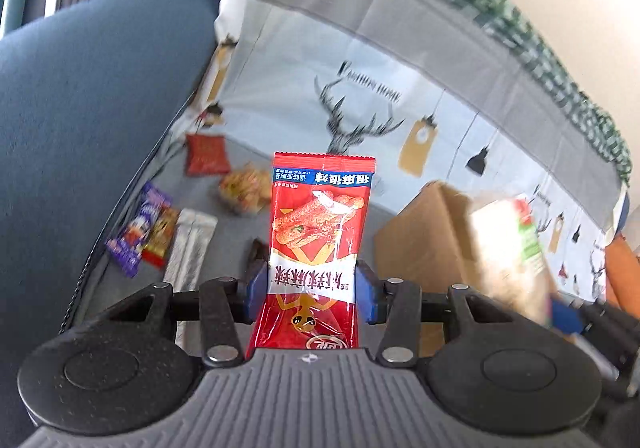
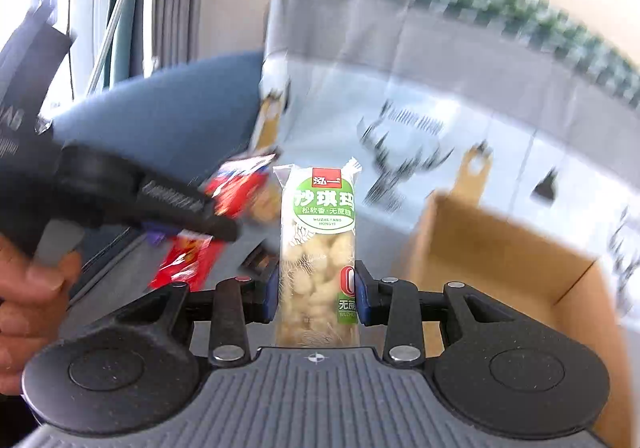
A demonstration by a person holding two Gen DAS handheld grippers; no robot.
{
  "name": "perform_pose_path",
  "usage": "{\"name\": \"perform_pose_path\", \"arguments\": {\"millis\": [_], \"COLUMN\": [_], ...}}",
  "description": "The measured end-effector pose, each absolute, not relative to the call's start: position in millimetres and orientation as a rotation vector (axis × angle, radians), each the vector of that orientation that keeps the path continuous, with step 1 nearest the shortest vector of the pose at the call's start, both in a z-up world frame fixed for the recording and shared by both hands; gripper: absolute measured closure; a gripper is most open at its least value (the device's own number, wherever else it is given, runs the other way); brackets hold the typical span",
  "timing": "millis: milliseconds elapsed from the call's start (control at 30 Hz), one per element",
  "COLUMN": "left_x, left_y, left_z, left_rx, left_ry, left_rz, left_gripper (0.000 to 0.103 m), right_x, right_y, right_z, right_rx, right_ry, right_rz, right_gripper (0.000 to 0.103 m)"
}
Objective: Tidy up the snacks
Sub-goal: 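Lift red packet with left tool while right tool lifts white-green bar snack, then hold both snacks over the box and open both tools to drop them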
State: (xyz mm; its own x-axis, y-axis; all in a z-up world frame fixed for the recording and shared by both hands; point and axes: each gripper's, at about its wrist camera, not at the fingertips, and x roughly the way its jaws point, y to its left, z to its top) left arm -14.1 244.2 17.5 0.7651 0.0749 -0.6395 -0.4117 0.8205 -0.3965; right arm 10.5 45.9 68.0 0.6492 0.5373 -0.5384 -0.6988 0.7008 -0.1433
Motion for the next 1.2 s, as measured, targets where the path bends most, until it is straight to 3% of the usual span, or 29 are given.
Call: {"name": "perform_pose_path", "arguments": {"millis": [200, 1200], "left_x": [-8.4, 66.4], "left_y": [224.8, 72.6], "left_z": [30.6, 34.4], "left_rx": [-0.553, -0.342], "left_ry": [0.593, 0.457], "left_rz": [0.272, 0.083], "left_gripper": [0.053, 0.053], "right_x": [34.9, 89.6], "right_y": [-0.6, -107.7], "right_z": [71.2, 35.6], "right_rx": [-0.289, -0.369], "right_ry": [0.383, 0.436], "right_rz": [0.613, 0.337], "right_gripper": [0.065, 0.065]}}
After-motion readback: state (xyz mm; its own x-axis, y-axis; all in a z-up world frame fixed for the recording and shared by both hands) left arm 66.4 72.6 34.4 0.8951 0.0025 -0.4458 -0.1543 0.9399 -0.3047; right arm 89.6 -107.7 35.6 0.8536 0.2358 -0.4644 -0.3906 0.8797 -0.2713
